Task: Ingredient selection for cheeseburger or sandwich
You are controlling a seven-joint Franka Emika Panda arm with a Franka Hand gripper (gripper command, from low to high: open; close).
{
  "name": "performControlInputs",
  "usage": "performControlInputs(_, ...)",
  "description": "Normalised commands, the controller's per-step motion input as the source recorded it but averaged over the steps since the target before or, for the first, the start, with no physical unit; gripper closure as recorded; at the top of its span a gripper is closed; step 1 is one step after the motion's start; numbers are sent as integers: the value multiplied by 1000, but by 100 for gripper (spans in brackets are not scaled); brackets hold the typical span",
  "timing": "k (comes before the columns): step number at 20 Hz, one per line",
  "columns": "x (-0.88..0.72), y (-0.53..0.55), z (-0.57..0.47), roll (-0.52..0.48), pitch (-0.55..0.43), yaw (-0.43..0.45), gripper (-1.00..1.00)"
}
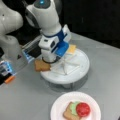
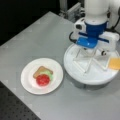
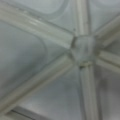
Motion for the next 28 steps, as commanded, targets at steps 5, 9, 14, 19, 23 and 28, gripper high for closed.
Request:
performControlInputs(5, 36, 56, -64, -194, -67, 70, -100)
performControlInputs(9, 43, -104, -52, -144, -43, 108, -100)
performControlInputs(14, 47, -186, -81, -113, -53, 173, -100)
performControlInputs(19, 60, -224, -118, -81, -78, 234, -100)
performControlInputs(23, 48, -211, -115, -106, -90, 238, -100)
performControlInputs(28, 19, -122, -138, -135, -100, 241, -100)
